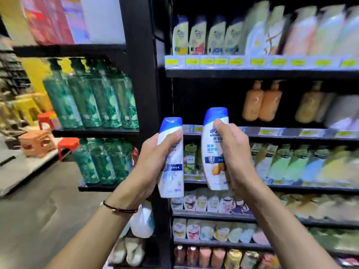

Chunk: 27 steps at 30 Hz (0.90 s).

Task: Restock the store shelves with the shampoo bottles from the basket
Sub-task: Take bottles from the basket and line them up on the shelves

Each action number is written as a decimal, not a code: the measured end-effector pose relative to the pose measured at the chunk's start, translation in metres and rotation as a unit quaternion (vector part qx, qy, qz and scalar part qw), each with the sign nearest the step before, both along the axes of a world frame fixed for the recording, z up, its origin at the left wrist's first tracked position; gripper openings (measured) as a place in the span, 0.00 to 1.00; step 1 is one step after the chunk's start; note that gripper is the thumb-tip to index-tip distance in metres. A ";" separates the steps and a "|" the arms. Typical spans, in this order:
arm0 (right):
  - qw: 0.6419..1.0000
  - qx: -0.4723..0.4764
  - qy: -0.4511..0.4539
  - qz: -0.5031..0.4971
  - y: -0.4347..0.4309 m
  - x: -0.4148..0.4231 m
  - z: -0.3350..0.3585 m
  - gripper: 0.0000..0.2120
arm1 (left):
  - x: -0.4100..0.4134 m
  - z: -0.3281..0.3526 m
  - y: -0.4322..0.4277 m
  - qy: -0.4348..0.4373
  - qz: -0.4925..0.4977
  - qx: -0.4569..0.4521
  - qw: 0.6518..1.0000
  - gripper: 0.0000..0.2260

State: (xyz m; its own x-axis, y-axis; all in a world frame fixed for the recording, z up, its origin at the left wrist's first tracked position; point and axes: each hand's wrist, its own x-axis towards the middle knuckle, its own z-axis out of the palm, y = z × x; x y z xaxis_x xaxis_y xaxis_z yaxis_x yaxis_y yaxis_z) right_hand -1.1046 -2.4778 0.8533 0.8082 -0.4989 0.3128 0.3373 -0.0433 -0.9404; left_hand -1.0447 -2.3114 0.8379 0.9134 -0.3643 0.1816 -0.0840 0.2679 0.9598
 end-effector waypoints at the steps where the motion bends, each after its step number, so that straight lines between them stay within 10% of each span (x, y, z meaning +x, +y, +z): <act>1: 1.000 -0.011 -0.011 -0.011 0.000 -0.001 0.011 0.15 | 0.000 0.010 0.001 -0.008 -0.006 -0.007 1.000 0.18; 27: 0.972 -0.119 -0.191 -0.070 -0.140 0.058 0.180 0.13 | 0.085 0.216 -0.151 -0.213 0.040 -0.076 0.973 0.14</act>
